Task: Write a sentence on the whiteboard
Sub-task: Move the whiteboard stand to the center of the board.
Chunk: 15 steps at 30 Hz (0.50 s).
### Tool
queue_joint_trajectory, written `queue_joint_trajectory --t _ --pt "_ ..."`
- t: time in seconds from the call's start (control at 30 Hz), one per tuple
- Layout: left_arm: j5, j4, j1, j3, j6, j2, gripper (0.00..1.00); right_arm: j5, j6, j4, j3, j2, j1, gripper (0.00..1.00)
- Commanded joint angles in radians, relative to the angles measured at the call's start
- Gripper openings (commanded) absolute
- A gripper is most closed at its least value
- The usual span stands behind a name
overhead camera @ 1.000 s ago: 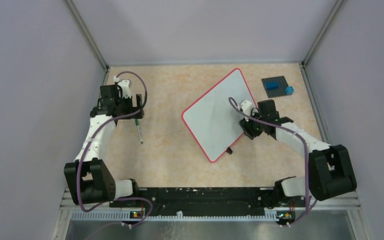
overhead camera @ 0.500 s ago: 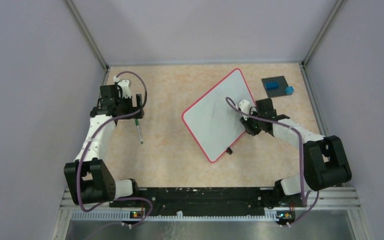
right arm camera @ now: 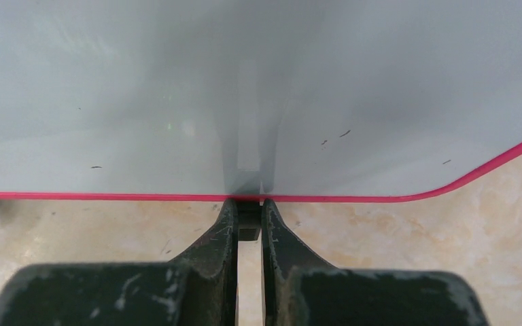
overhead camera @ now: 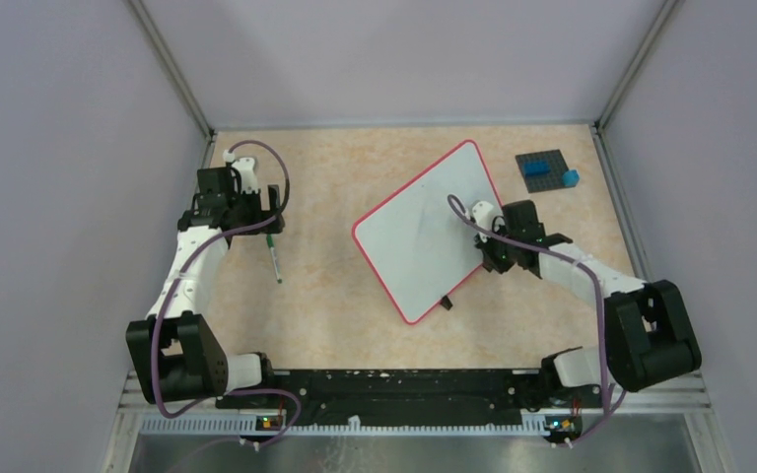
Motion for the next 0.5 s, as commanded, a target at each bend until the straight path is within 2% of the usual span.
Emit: queue_joint_trajectory --t 0.0,0.47 --pt "0.014 0.013 0.000 0.026 -0.024 -0.001 0.99 0.032 0.078 0.018 -0.037 -0.087 0.100 0.00" --pt "-0.001 0.013 0.000 0.029 -0.025 0.001 0.99 0.089 0.157 -0.090 -0.025 -0.082 0.201 0.00"
